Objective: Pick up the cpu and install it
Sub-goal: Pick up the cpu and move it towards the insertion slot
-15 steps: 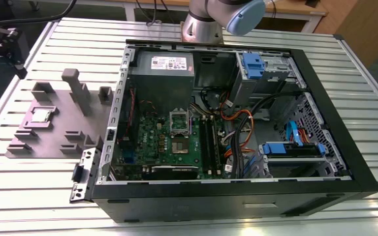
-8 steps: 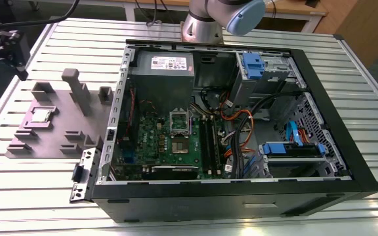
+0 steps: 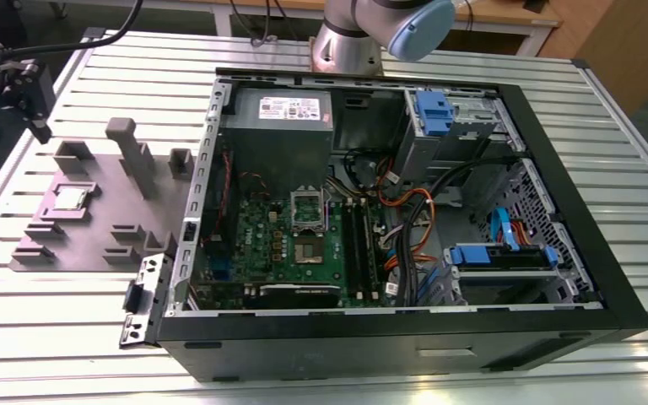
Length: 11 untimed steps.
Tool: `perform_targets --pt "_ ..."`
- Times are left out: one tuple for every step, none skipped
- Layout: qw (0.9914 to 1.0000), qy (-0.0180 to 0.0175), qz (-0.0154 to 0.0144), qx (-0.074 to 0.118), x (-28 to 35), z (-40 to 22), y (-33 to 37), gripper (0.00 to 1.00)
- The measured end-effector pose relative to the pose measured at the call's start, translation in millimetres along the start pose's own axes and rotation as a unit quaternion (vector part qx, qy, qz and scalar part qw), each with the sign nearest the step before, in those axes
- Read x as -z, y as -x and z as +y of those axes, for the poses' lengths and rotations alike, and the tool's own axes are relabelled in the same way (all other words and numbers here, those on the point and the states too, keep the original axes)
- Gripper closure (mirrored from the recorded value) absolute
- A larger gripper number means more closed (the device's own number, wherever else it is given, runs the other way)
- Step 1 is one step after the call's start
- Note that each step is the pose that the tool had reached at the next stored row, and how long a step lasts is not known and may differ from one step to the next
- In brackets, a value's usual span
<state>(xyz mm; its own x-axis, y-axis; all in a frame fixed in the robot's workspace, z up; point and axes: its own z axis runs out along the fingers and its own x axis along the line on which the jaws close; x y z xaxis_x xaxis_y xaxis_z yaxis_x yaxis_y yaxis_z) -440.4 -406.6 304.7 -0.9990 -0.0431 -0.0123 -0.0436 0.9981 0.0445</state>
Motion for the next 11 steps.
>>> perform_targets --pt "1.0 0.0 0.0001 0.0 -1.1 -0.1 0.0 0.41" --pt "1.0 0.0 0.0 0.0 -1.2 -0.1 0.0 0.41" --pt "1.0 0.0 0.0 0.0 -1.2 0.0 0.0 0.41" --pt "1.0 0.0 0.0001 0.0 -1.2 -0.1 0.0 0.41" --pt "1.0 0.0 0.0 0.0 -1.3 -0.1 0.0 0.41" --pt "1.0 0.0 0.0 0.0 -1.3 -0.1 0.0 0.41" --pt "1.0 0.0 0.0 0.0 -1.3 -0.1 0.0 0.41" --pt "1.0 0.0 0.0 0.0 -1.4 -0.1 0.0 0.41" --pt "1.0 0.0 0.0 0.0 -1.4 -0.1 0.0 0.41" --pt "1.0 0.0 0.0 0.0 -1.4 -0.1 0.0 0.41" --pt "1.0 0.0 0.0 0.0 -1.4 -0.1 0.0 0.41"
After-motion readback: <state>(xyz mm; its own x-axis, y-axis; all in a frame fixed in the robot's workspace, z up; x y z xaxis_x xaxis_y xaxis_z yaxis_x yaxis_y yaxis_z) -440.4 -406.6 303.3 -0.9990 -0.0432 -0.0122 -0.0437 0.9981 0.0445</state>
